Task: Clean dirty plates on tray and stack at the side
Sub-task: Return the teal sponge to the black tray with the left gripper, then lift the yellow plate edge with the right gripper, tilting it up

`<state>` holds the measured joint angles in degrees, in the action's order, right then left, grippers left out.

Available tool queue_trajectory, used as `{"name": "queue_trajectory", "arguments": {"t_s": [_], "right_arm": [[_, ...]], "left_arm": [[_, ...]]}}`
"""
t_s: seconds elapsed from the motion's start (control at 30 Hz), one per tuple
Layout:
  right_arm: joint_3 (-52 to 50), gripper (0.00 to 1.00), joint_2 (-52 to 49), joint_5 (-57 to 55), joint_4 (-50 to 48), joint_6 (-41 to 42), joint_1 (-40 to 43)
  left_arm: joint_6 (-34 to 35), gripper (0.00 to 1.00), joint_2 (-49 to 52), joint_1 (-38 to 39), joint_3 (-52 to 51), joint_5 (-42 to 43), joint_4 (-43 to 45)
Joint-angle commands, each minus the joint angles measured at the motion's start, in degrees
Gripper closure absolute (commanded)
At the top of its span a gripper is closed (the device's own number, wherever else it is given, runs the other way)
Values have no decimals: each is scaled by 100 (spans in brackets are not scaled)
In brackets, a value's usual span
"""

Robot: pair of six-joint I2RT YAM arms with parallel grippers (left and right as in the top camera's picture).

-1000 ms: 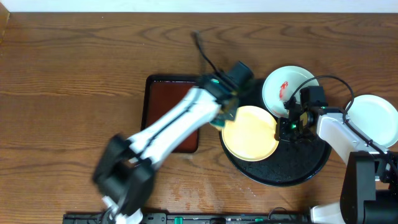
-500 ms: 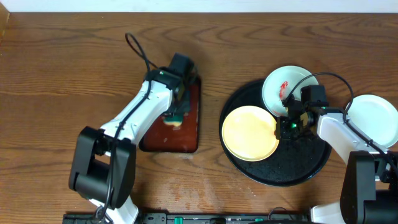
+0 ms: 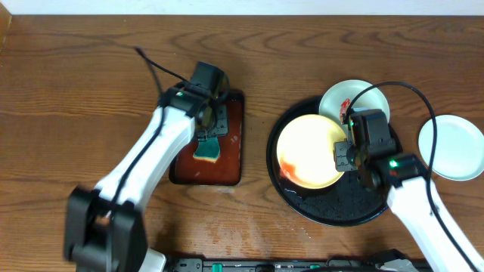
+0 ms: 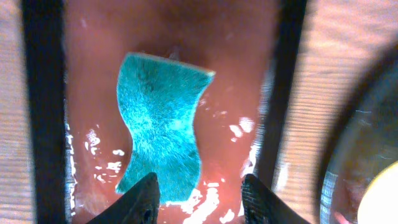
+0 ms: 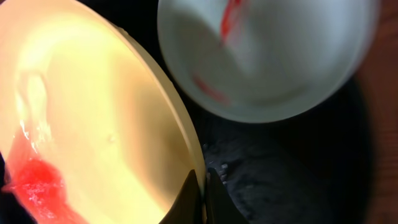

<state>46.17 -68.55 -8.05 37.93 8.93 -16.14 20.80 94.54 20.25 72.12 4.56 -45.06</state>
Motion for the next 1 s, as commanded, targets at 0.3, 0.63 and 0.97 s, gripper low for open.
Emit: {"name": "queue_trajectory", "arguments": {"t_s": [0.3, 0.63, 0.97], "right_arm": [[-22, 99, 669, -2830, 179, 127, -1327], [-20, 99, 669, -4625, 409, -275, -3027], [-20, 99, 669, -6371, 400, -737, -4310]], "left_arm": [[-59, 20, -1360, -31, 55, 125, -284], [-59, 19, -1351, -31, 52, 125, -286], [-59, 18, -1351, -31, 52, 125, -284]]}}
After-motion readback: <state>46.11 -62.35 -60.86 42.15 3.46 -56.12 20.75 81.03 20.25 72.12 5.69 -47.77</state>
